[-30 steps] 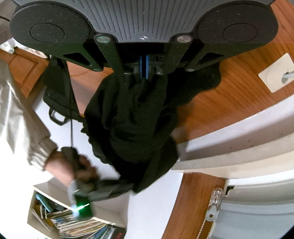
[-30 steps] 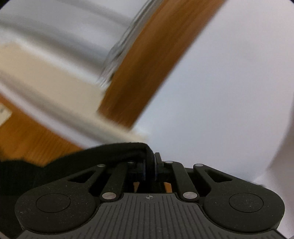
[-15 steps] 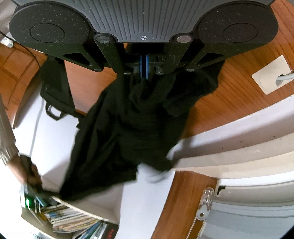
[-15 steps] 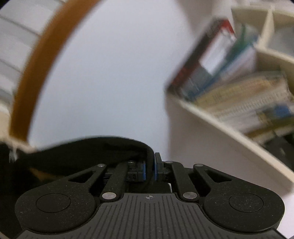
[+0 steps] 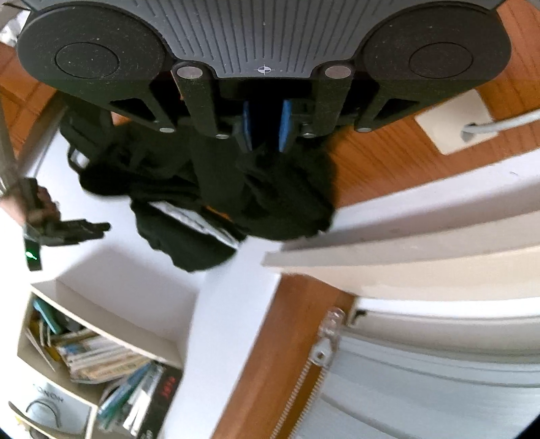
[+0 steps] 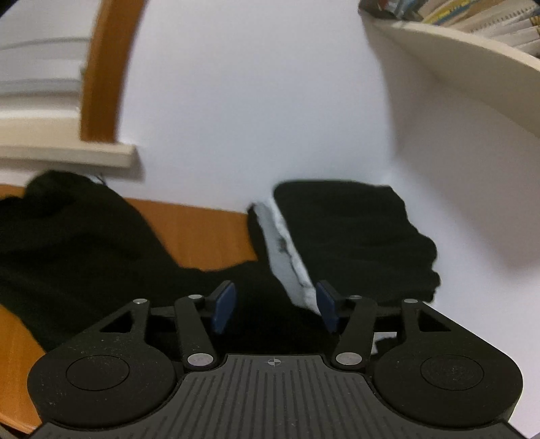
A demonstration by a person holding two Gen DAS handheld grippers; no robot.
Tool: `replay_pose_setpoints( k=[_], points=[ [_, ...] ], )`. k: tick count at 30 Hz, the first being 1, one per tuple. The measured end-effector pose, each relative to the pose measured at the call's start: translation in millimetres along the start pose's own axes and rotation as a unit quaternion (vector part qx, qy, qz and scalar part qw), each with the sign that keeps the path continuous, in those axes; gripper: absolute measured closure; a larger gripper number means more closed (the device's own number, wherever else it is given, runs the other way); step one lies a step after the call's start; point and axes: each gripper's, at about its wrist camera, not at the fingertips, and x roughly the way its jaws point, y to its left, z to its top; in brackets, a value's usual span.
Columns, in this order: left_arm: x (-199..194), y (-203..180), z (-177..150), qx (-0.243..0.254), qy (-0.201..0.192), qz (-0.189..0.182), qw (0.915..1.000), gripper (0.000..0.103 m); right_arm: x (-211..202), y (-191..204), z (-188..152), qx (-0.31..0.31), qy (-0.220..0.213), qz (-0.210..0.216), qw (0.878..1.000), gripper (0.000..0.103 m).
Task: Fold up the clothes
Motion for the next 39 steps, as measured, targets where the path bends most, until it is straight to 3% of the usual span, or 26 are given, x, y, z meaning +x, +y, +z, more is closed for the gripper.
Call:
replay_pose_setpoints(
  k=[2,4,8,10,16,22,25,28,30,39],
  points=[
    [-3.1,2.7,1.6,-0.005,-0.008,0.007,0.9999,0.085,3.9,0.1,5.7,0.002,-0.013,0.016,1.0,0.045],
    [-4.1,4.0,2.2,-0.007,-0.013,0.013,0.9998,0.067,11.9,14.2,5.5,-0.003,-0.015,0.031,0.999,0.041],
    [-4.7,6.1,2.4,-0.009,-0.018,0.025,0.9995,0.058,39.8,49.8,-6.2,-0.007,-0.015,0.072,0.997,0.04],
    [-4.9,7.7,2.0,-0.012,-0.02,0.03,0.9993,0.043,61.0,69.6,-15.6,0.003,-0.018,0.096,0.995,0.04],
    [-1.3,13.7,0.5,-0.012,-0.022,0.057,0.9981,0.028,106.6,127.1,-31.2,0.033,-0.019,0.164,0.986,0.04],
    [-4.1,21.1,1.8,-0.016,-0.031,0.081,0.9961,0.023,98.9,172.4,-11.8,0.036,-0.066,0.197,0.978,0.037],
    [-6.6,25.1,2.6,-0.02,-0.037,0.091,0.995,0.023,98.7,195.9,3.4,0.023,-0.079,0.185,0.979,0.036],
    [-9.1,29.1,3.5,-0.024,-0.042,0.1,0.9938,0.022,104.3,210.6,19.1,0.029,-0.077,0.186,0.979,0.036],
    [-10.8,31.7,4.0,-0.027,-0.046,0.106,0.9929,0.022,112.6,218.6,28.0,0.029,-0.065,0.2,0.977,0.026],
    [-12.3,32.4,6.3,-0.027,-0.048,0.109,0.9926,0.021,133.8,266.8,28.0,-0.012,-0.018,0.249,0.968,0.026]
  ],
)
